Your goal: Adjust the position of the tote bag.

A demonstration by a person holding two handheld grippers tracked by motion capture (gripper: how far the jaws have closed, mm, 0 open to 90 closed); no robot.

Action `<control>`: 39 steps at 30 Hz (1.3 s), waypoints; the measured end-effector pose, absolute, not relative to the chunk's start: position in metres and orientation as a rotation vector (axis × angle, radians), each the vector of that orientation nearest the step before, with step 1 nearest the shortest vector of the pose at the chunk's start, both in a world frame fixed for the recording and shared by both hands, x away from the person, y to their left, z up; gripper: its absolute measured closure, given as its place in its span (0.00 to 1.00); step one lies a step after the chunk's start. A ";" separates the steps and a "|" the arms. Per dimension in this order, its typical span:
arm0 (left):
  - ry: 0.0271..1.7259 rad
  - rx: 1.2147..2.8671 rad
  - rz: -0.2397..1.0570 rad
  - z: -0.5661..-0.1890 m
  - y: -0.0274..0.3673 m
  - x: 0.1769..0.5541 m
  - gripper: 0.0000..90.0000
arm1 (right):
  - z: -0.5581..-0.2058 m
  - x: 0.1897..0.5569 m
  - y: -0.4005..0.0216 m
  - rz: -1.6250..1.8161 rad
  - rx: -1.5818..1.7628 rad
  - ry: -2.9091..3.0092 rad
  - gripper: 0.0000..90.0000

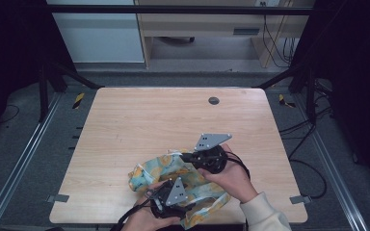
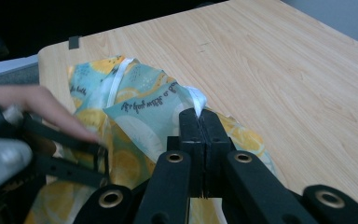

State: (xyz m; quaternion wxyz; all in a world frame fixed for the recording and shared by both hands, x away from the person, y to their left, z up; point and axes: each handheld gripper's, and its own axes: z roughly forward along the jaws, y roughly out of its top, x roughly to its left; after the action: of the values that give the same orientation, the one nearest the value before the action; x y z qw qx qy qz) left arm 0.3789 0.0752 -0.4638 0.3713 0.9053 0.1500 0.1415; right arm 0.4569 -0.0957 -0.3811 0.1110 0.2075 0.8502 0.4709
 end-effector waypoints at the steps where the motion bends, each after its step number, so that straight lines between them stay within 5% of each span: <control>1: 0.387 2.336 0.360 -0.466 0.075 0.379 0.56 | -0.381 0.457 -0.096 1.384 0.612 2.493 1.00; 5: 0.418 2.356 0.357 -0.473 0.077 0.383 0.83 | -0.379 0.462 -0.099 1.385 0.629 2.473 1.00; 9: 0.430 2.358 0.335 -0.474 0.081 0.384 0.98 | -0.376 0.472 -0.103 1.400 0.657 2.436 1.00; 17: 0.432 2.334 0.346 -0.464 0.094 0.377 0.99 | -0.367 0.505 -0.121 1.419 0.779 2.347 1.00; 39: 0.461 2.408 0.303 -0.476 0.107 0.378 1.00 | -0.448 0.581 -0.158 1.162 1.086 2.362 1.00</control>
State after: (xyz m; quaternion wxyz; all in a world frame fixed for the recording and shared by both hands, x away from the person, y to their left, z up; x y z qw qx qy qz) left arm 0.3785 0.1074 -0.4765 0.3293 0.9204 0.1761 0.1158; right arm 0.5808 -0.1580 -0.4482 0.1466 0.3774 0.8205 0.4036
